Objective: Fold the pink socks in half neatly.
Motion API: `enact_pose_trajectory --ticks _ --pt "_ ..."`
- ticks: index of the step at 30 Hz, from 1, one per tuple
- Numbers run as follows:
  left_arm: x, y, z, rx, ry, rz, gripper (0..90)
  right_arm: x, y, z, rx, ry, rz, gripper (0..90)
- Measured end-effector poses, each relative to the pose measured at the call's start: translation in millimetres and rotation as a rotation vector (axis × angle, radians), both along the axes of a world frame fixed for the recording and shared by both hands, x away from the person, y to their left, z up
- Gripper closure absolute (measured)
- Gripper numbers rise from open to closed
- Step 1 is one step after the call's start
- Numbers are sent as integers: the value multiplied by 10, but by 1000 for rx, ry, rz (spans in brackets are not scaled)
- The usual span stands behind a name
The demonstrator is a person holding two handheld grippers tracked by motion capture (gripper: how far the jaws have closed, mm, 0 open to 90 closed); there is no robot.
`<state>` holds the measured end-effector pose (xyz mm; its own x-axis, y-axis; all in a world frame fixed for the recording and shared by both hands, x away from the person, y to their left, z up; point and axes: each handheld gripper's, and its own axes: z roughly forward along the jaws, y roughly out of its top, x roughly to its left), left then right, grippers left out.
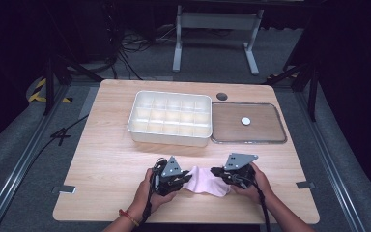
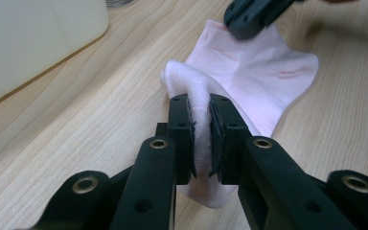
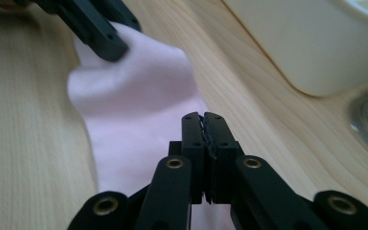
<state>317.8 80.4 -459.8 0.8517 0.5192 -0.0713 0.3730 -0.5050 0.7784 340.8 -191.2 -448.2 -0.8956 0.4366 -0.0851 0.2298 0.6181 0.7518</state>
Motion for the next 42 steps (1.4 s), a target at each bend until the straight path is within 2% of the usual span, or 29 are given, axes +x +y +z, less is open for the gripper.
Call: enact_pose_trajectory --ticks 2,4,6,8,10,14,16,20,30,32,35,42 --pt "0 0 -1 2 0 1 804 -17 -107 0 -7 5 -15 862" --pt "5 -5 0 1 -1 2 804 -52 -174 -15 -40 -1 -25 817" --pt "10 -10 -2 3 -1 1 802 -70 -211 -27 -48 10 -25 761" --pt "5 -23 -9 -2 4 4 802 -72 -222 -47 -52 27 -28 717" --pt "3 -22 -8 3 2 2 802 -76 -217 -50 -60 20 -34 671" --pt "9 -15 -12 2 0 2 802 -27 -215 -101 -81 30 -62 635" --pt "9 -20 -10 5 0 6 801 26 -222 -171 -93 64 -79 627" --pt "37 -34 9 7 -7 7 801 68 -243 -205 -57 98 -78 666" --pt "136 -41 18 4 2 9 794 122 -220 -223 -39 108 -62 668" --pt "130 -94 39 31 -10 3 796 117 -207 -220 -44 102 -61 691" --pt "124 -123 53 46 -15 -5 798 100 -172 -211 -64 78 -59 708" --pt "155 -169 87 18 -20 -2 797 118 -162 -219 -57 79 -64 695"
